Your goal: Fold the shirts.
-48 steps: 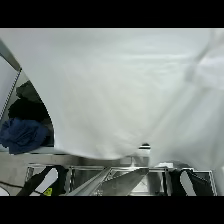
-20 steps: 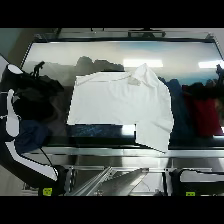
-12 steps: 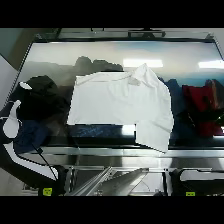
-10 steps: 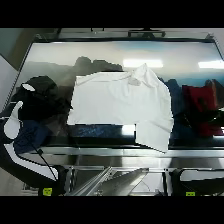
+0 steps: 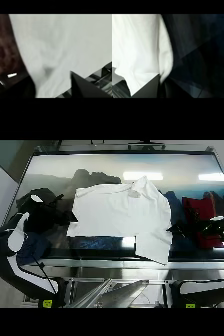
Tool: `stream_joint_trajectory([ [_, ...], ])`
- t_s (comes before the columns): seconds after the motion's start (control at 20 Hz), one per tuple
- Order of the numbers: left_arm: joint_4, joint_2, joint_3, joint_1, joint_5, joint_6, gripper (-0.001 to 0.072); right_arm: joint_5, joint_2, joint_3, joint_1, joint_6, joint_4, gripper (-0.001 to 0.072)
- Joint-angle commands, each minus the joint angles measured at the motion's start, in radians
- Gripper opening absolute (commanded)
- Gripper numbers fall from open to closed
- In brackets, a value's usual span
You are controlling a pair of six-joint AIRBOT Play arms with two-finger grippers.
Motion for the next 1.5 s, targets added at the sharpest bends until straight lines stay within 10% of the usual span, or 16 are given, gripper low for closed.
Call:
stream_joint_trajectory([
  [0.0,-0.003,0.002,0.000,-0.008,-0.090,0.020,0.0259,0.061,0.001,0.004,0.004,-0.022,0.018,0.0021],
  [0.05,-0.004,0.002,0.000,-0.008,-0.122,0.022,0.0259,0.066,0.002,0.004,0.004,-0.022,0.019,0.0021],
  [0.15,-0.031,0.002,0.000,-0.008,-0.161,0.049,0.0016,0.074,0.018,0.004,0.004,-0.026,0.024,0.0021],
  [0.6,-1.059,0.386,0.153,0.094,-0.412,0.190,0.0014,0.224,0.533,0.202,-0.053,-0.102,0.557,0.0021],
  [0.95,-1.814,0.805,0.505,0.418,-0.245,0.295,0.0015,-0.188,1.061,0.528,-0.241,-0.126,0.692,0.0021],
  [1.2,-1.726,0.821,0.584,0.800,-0.149,0.105,0.0016,-0.245,1.085,0.603,-0.244,-0.090,0.581,0.0021],
  [1.45,-0.956,0.645,0.584,0.401,-0.151,0.032,0.0016,-0.062,0.847,0.545,-0.159,-0.056,0.550,0.0020],
])
